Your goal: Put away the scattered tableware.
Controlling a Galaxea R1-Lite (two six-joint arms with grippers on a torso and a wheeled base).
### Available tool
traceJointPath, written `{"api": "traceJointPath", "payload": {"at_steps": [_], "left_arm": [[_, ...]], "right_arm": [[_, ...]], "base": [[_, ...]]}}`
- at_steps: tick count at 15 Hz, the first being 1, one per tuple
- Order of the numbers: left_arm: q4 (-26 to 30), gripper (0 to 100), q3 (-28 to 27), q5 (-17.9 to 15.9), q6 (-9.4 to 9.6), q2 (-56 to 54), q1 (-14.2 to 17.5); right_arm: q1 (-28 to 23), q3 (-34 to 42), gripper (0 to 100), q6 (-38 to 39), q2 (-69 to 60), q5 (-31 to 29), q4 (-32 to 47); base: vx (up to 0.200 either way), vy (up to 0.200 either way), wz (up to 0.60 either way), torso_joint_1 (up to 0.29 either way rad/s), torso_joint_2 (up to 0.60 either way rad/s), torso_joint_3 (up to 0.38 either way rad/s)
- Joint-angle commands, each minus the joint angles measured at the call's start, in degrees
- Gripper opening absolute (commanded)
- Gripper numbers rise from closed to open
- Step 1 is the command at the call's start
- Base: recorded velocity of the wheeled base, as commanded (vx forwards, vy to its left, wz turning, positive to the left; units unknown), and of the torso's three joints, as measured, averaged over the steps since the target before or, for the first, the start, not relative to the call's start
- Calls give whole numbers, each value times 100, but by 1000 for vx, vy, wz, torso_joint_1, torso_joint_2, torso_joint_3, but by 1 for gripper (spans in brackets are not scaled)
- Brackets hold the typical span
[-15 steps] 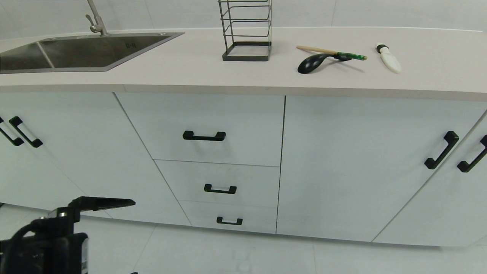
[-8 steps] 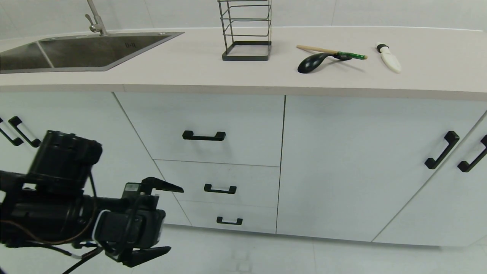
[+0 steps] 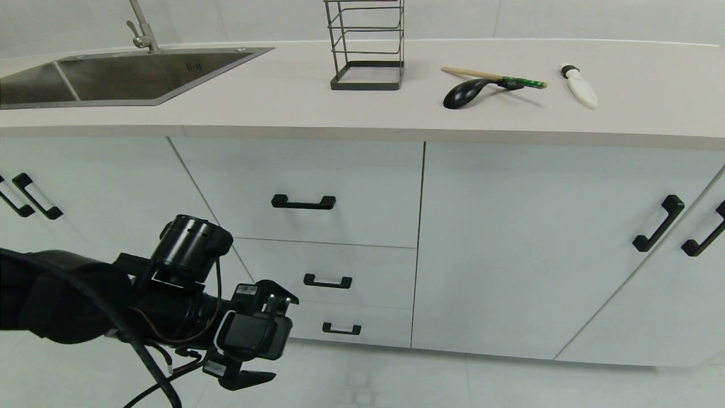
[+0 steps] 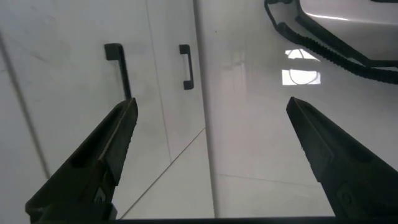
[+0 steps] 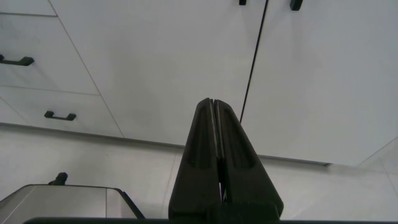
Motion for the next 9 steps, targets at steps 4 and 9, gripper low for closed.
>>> {"api": "traceJointPath", "payload": {"at_steps": [4, 9], "left_arm": [[-608, 100, 33, 362, -447, 573, -236], [-1882, 100, 314, 810, -1300, 1144, -562]], "right_arm": [[0, 0, 0, -4, 7, 2, -6], [0, 0, 0, -4, 7, 2, -6]], "base": [[0, 0, 0, 0, 0, 0], [0, 0, 0, 0, 0, 0]]}}
